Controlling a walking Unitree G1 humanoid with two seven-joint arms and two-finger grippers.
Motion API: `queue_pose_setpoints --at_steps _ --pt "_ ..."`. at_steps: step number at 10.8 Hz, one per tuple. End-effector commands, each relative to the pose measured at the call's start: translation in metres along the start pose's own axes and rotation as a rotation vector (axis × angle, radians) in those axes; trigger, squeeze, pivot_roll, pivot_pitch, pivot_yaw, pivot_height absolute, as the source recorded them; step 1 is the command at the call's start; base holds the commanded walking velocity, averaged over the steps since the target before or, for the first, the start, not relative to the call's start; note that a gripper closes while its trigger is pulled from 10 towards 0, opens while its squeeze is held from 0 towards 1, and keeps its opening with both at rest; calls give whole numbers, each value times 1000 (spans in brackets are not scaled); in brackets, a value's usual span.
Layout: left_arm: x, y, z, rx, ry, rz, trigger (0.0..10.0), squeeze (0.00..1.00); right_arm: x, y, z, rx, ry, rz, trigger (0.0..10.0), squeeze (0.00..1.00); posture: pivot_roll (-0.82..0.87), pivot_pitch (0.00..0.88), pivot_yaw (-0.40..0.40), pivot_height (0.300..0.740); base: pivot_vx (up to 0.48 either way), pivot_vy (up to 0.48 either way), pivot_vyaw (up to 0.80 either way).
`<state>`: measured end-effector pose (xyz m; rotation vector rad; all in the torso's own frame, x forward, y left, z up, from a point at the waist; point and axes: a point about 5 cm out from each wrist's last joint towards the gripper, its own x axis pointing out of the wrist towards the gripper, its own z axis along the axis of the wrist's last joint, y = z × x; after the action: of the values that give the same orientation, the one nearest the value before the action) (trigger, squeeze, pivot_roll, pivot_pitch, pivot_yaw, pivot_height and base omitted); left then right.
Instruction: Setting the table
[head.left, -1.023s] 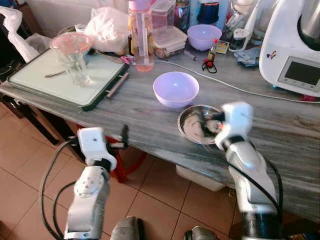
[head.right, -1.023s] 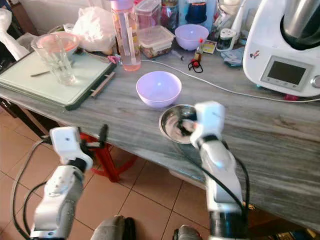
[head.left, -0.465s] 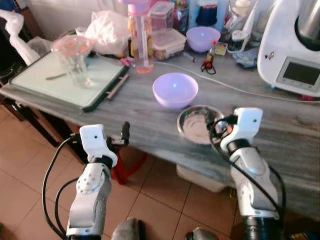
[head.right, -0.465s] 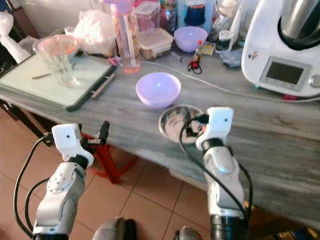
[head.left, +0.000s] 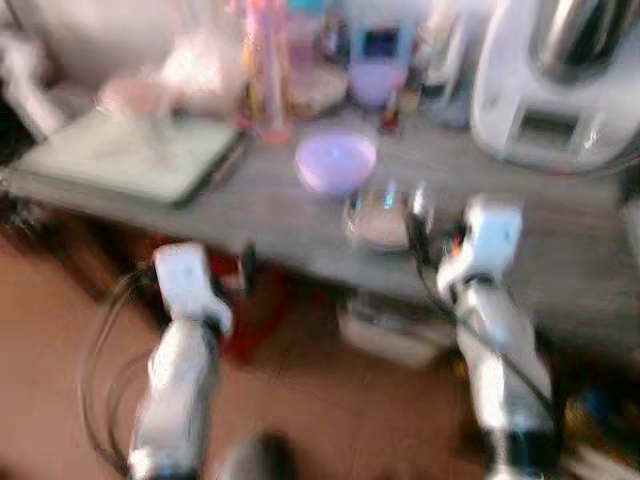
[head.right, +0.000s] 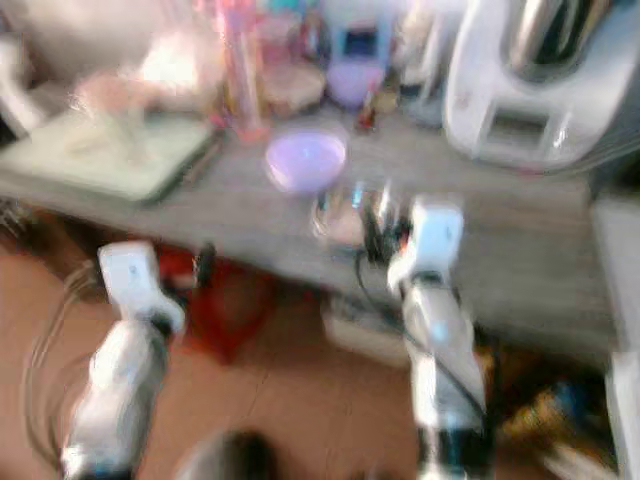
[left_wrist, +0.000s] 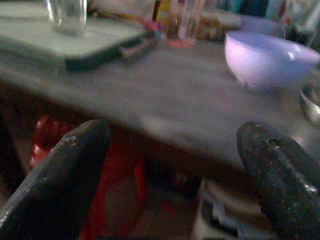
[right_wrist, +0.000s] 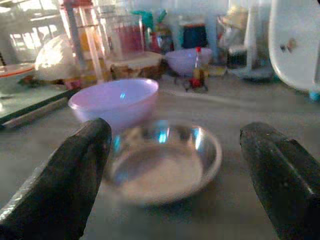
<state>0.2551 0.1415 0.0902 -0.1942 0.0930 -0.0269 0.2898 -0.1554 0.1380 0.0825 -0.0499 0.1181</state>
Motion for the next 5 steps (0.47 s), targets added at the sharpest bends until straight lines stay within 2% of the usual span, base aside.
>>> queue_pose_setpoints --at_steps 1,3,5 --pt "4 -2 9 10 -33 -8 10000 0 2 0 3 9 -10 -4 10000 0 -13 13 52 740 -300 0 0" --pt "3 -1 9 11 -32 -7 10000 0 0 -2 0 6 9 -25 10000 0 -12 15 52 740 -300 0 0" --pt "3 -1 9 9 -31 -7 10000 0 -1 -13 1 -72 -4 -112 10000 0 -10 17 54 740 -296 0 0"
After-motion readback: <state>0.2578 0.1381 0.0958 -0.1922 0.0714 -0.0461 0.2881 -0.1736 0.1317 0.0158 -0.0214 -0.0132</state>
